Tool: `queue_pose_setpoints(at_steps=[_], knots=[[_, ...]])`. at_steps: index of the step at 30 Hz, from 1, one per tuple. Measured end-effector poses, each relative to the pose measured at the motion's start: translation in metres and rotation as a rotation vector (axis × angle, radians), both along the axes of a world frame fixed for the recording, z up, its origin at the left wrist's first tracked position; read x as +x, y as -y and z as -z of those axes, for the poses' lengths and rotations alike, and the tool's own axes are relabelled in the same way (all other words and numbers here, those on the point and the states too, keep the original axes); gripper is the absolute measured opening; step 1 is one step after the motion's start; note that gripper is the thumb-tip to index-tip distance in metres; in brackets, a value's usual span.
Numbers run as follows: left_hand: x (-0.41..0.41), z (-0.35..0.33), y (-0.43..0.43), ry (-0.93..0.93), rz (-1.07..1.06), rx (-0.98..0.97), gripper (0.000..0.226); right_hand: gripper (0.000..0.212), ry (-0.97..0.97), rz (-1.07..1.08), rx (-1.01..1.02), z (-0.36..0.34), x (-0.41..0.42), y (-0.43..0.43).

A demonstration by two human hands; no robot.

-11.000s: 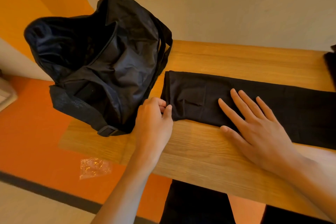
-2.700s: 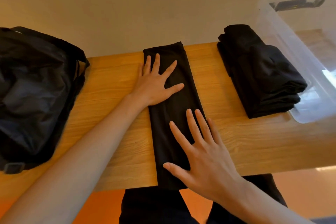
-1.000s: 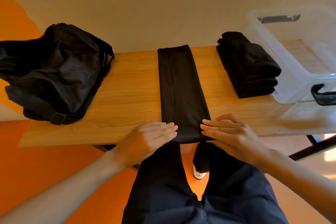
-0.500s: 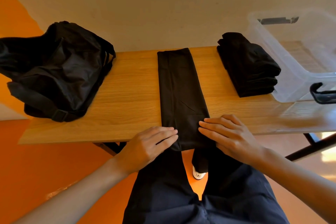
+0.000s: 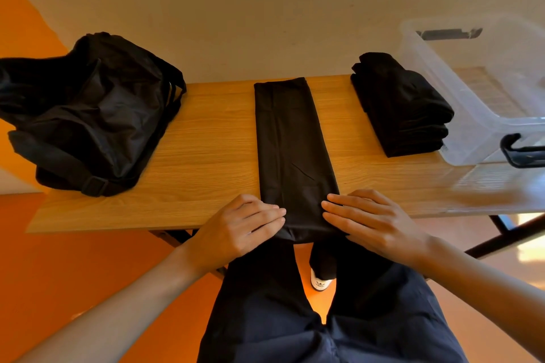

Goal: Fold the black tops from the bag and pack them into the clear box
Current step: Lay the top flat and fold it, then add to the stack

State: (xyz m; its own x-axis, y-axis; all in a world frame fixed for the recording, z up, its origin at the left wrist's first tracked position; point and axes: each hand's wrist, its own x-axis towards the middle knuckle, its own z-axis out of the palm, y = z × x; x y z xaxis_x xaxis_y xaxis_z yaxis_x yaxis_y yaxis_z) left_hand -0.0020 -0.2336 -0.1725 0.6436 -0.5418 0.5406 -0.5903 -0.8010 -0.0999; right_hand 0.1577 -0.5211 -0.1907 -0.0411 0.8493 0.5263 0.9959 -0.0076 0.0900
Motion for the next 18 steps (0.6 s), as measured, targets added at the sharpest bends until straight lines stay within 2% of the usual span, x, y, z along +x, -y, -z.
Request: queue_pose_setpoints(at_steps=[5, 11, 18], knots=[[-0.002, -0.001, -0.001, 0.016, -0.027, 0.003, 0.015, 0.023, -0.049, 0.012, -0.006, 0.000, 0.000, 0.000], [-0.004, -0.008, -0.005, -0.003, -0.050, -0.040, 0.018, 0.025, -0.252, 0.039, 0.037, -0.014, -0.006, -0.002], [-0.004, -0.025, -0.005, -0.074, -0.076, -0.278, 0.023, 0.026, -0.456, 0.110, 0.149, -0.028, -0.011, -0.003]])
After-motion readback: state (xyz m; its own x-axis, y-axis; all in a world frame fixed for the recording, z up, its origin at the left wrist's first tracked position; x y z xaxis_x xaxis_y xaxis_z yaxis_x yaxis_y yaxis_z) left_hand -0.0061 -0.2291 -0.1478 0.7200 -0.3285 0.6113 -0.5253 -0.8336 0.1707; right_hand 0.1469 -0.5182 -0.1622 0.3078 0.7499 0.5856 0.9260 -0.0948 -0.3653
